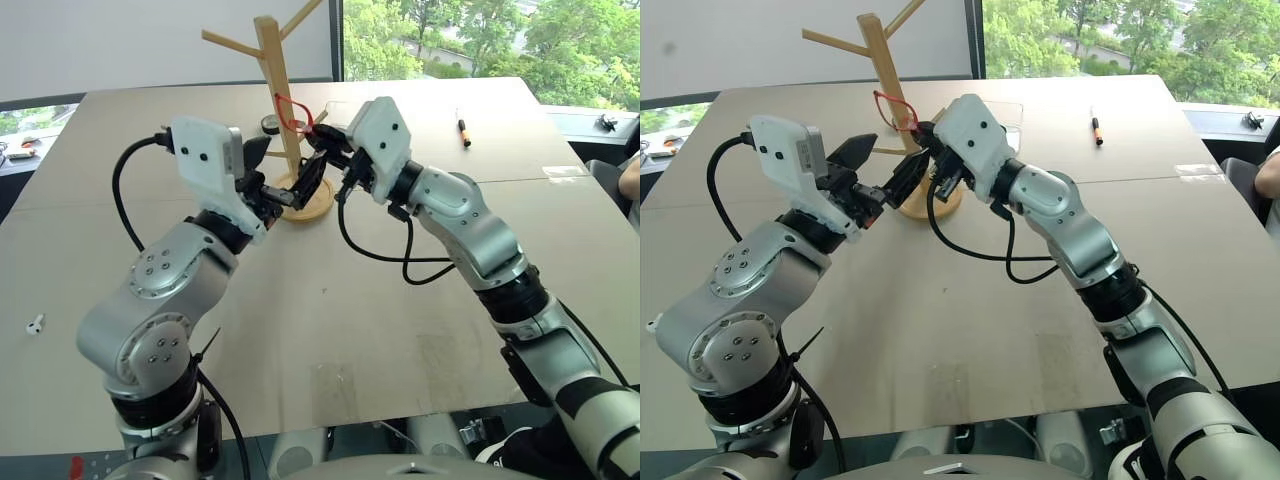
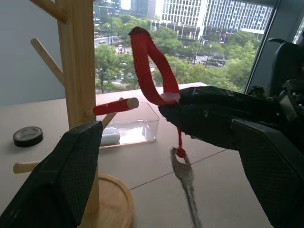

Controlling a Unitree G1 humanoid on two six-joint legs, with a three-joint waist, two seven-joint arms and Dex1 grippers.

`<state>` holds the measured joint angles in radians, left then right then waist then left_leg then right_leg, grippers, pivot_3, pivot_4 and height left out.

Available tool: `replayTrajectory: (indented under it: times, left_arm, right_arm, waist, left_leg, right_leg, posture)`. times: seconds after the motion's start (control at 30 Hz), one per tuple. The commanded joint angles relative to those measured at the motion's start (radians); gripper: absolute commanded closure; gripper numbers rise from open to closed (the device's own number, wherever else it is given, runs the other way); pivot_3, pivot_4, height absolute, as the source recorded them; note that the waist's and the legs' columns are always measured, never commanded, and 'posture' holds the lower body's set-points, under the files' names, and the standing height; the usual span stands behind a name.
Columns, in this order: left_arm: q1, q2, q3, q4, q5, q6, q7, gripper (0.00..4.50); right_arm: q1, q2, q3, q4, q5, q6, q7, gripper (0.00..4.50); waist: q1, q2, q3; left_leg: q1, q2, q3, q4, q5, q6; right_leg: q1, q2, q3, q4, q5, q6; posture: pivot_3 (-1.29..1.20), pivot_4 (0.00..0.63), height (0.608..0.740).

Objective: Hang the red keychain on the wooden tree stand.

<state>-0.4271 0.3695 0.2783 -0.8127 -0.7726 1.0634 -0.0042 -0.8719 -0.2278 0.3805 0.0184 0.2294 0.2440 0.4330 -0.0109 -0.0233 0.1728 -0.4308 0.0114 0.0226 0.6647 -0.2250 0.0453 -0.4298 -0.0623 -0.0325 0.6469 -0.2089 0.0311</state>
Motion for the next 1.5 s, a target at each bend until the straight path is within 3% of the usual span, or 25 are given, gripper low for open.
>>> replayTrajectory:
  times: [0.03,0.2,1.0,1.03,1.07,1.2,1.23,1.3,1.47,1.5]
  left_arm:
    - [0.03,0.021,0.015,-0.043,-0.04,0.035,0.016,0.0]
    - [0.078,0.082,0.008,-0.04,-0.017,0.037,0.0,0.0]
    - [0.062,0.076,-0.009,-0.018,-0.019,0.007,0.017,0.0]
    - [0.061,0.075,-0.009,-0.018,-0.019,0.007,0.019,0.0]
    - [0.06,0.074,-0.01,-0.018,-0.019,0.006,0.02,0.0]
    - [0.058,0.07,-0.013,-0.019,-0.018,0.005,0.023,0.0]
    - [0.057,0.069,-0.015,-0.02,-0.017,0.003,0.024,0.0]
    - [0.057,0.068,-0.018,-0.018,-0.014,0.001,0.026,0.0]
    - [0.073,0.06,-0.033,0.002,0.039,-0.03,0.039,0.0]
    - [0.095,0.07,-0.053,0.026,0.108,-0.072,0.052,0.0]
  right_arm:
    - [-0.033,0.029,-0.042,0.025,-0.033,-0.035,0.02,4.45]
    - [-0.059,0.071,-0.089,0.113,-0.055,-0.028,0.014,4.45]
    - [-0.088,0.178,-0.168,0.262,-0.108,0.016,0.021,4.45]
    - [-0.091,0.182,-0.172,0.268,-0.107,0.016,0.019,3.64]
    - [-0.094,0.185,-0.174,0.273,-0.108,0.015,0.018,3.47]
    - [-0.099,0.196,-0.189,0.284,-0.112,0.008,0.013,1.51]
    - [-0.1,0.198,-0.193,0.285,-0.111,0.006,0.012,1.37]
    - [-0.098,0.201,-0.199,0.285,-0.109,0.006,0.012,0.19]
    - [-0.039,0.18,-0.218,0.242,-0.102,0.008,0.019,0.03]
    - [0.003,0.165,-0.236,0.224,-0.098,-0.005,0.015,0.03]
  waist:
    - [0.002,0.0,0.0]
    - [0.001,0.0,0.0]
    - [0.001,0.0,0.0]
    - [0.001,0.0,0.0]
    - [0.0,0.0,0.0]
    - [0.0,0.0,0.0]
    - [0.0,0.0,0.0]
    - [0.001,0.0,0.0]
    - [0.001,0.0,0.0]
    - [0.002,0.0,0.0]
  left_leg:
    - [0.0,0.0,0.0,0.0,0.001,-0.001]
    - [0.0,-0.001,0.0,0.0,0.001,-0.001]
    - [0.0,-0.001,0.0,0.0,0.002,-0.003]
    - [0.0,-0.001,0.0,0.0,0.002,-0.003]
    - [0.0,-0.001,0.0,0.0,0.002,-0.003]
    - [0.0,-0.001,0.0,0.0,0.002,-0.003]
    - [0.0,-0.001,0.0,0.0,0.002,-0.003]
    - [0.0,-0.001,0.0,0.0,0.002,-0.003]
    - [0.0,-0.001,0.0,0.0,0.002,-0.003]
    - [0.0,-0.001,0.0,0.0,0.002,-0.003]
  right_leg:
    - [0.0,0.0,0.0,0.0,0.0,0.0]
    - [0.0,0.0,0.0,0.0,0.0,0.0]
    - [0.0,-0.001,0.0,0.001,0.0,0.0]
    - [0.0,-0.001,0.0,0.001,0.0,0.0]
    - [0.0,-0.001,0.0,0.001,0.0,0.0]
    - [0.0,-0.001,0.0,0.001,0.0,0.0]
    - [0.0,-0.001,0.0,0.001,0.0,0.0]
    - [0.0,-0.001,0.0,0.001,0.0,0.0]
    - [0.0,-0.001,0.0,0.001,0.0,0.0]
    - [0.0,-0.001,0.0,0.001,0.0,0.0]
  posture:
    - [0.0,0.15,0.74]
    - [0.0,0.15,0.74]
    - [0.0,0.15,0.74]
    - [0.0,0.15,0.74]
    - [0.0,0.15,0.74]
    - [0.0,0.15,0.74]
    - [0.0,0.15,0.74]
    - [0.0,0.15,0.74]
    - [0.0,0.15,0.74]
    - [0.0,0.15,0.74]
